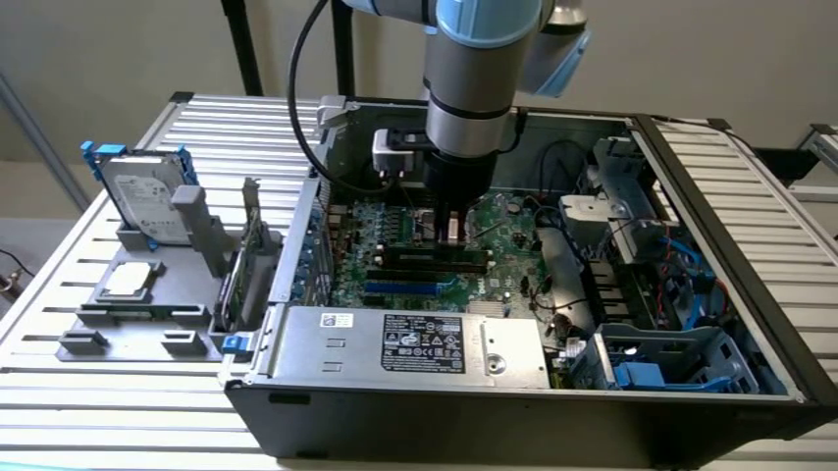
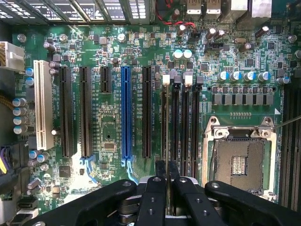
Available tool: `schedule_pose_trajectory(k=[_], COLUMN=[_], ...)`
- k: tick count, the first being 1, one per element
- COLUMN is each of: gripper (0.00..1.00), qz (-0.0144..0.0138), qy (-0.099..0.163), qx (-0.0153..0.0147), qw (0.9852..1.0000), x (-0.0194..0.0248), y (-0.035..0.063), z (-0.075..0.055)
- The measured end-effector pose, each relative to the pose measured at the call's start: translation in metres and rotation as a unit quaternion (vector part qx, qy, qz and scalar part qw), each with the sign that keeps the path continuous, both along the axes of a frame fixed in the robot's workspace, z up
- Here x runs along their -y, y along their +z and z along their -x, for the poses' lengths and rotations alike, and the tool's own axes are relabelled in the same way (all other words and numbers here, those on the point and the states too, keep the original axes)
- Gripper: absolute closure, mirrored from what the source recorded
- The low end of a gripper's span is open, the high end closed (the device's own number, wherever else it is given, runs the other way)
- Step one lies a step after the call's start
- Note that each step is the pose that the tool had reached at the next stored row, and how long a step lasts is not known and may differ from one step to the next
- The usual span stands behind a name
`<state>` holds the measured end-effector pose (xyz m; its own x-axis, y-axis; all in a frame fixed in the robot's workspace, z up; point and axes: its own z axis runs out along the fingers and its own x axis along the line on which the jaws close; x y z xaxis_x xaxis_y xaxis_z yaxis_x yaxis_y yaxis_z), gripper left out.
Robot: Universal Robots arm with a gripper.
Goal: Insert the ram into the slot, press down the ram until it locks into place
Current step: 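Insert the ram into the slot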
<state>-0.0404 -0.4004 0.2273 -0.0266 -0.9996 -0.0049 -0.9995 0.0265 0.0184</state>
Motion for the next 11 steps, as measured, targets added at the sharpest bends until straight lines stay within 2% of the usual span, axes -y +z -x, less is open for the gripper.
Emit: schedule_pose_trajectory(k=[11], gripper=[0.87], qz=[0.0001], qy=[0.000], qx=[-0.0001], qw=[1.0000], x=[-0.0005], y=[-0.0010], z=[0.0001])
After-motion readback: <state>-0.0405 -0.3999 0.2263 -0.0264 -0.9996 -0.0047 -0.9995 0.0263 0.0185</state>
